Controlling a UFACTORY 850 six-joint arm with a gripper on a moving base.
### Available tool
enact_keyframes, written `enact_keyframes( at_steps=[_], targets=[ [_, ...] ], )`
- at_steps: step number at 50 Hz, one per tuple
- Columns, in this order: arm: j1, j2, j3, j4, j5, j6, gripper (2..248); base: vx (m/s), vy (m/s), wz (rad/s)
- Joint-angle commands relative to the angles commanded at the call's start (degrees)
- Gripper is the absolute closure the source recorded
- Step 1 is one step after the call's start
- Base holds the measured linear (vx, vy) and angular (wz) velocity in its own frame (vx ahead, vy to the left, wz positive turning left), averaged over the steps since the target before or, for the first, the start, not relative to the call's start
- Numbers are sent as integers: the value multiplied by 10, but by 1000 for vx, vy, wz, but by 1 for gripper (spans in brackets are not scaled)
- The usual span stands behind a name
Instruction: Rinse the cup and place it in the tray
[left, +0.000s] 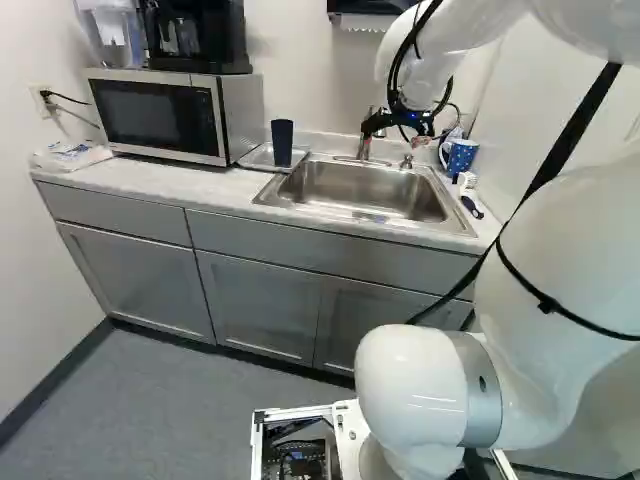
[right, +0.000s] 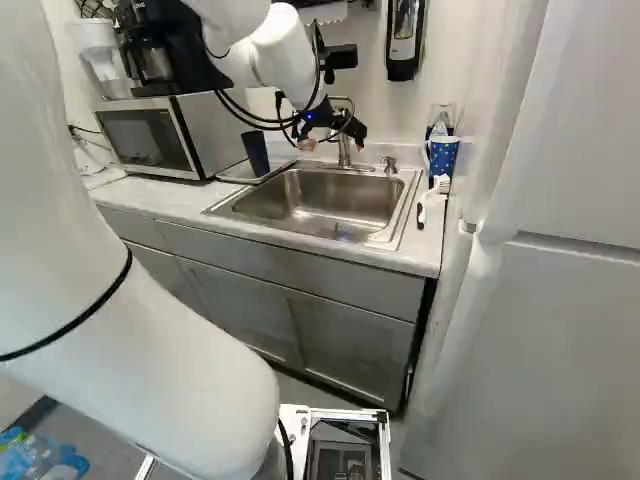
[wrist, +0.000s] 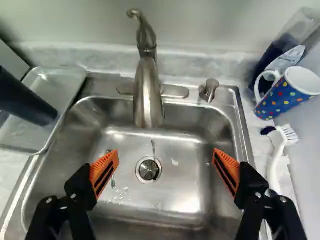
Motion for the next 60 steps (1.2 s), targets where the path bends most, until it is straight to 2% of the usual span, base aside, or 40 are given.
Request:
enact_keyframes(
  at_steps=[14, 60],
  targets=[
    [0, 0, 0, -12, -83, 0, 3, 0, 0, 0],
    [0, 0, 0, -12, -83, 0, 3, 0, 0, 0]
  ],
)
